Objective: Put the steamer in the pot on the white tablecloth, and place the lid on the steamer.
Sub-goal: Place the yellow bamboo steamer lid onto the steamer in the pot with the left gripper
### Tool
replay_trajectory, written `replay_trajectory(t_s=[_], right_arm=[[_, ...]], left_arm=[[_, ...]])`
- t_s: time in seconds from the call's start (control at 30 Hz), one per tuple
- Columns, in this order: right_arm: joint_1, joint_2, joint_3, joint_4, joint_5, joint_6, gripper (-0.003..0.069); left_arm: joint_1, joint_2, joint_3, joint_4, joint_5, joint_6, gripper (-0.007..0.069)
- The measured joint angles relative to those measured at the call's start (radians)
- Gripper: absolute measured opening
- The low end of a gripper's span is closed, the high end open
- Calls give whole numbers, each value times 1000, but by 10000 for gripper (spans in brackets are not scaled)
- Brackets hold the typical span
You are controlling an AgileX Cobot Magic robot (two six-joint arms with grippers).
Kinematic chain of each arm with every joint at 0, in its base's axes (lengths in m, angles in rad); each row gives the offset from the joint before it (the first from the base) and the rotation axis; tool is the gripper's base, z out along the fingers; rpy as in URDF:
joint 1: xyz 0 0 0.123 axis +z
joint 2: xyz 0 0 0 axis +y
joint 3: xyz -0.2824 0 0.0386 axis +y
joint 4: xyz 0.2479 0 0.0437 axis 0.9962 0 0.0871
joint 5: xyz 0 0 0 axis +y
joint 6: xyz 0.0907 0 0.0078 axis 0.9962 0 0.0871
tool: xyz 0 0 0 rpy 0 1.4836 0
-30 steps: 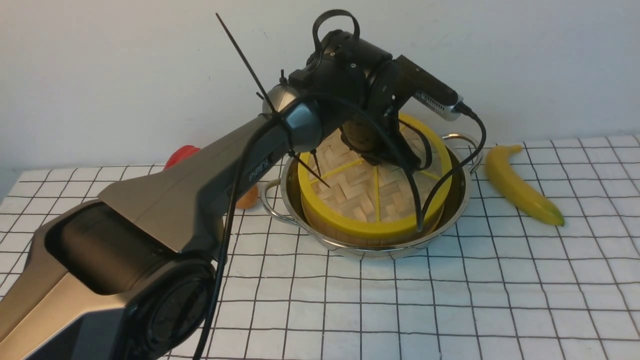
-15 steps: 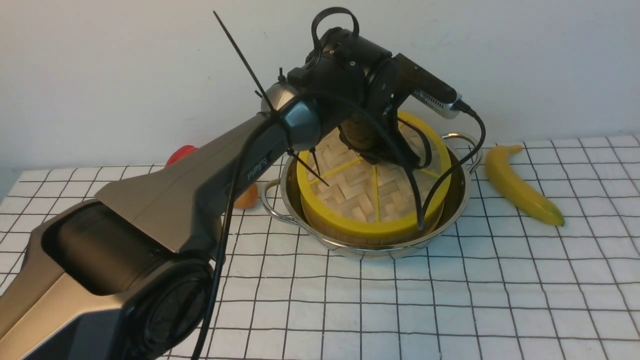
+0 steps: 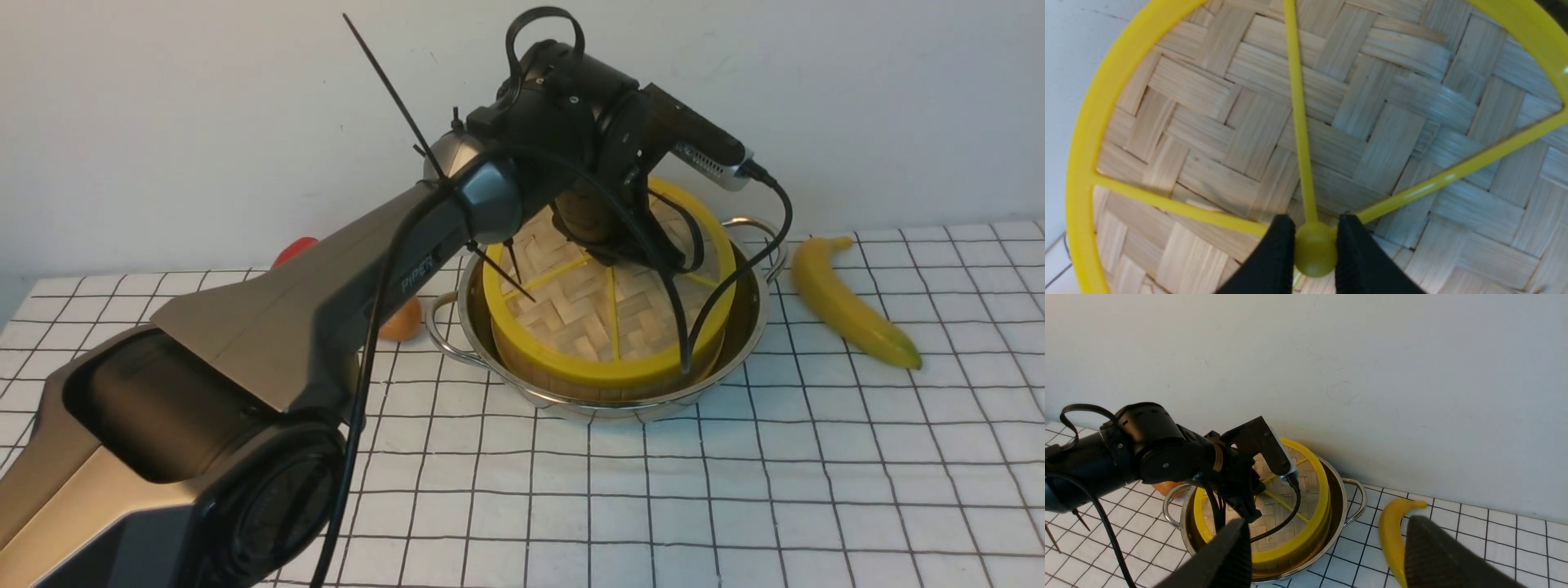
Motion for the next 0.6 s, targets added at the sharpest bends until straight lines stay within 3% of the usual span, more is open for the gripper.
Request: replay_trajectory(t_s=[0.6], right_arm=[[0, 0, 0, 0, 0, -4, 491]], left_arm=[[0, -19, 0, 10, 14, 0, 117]])
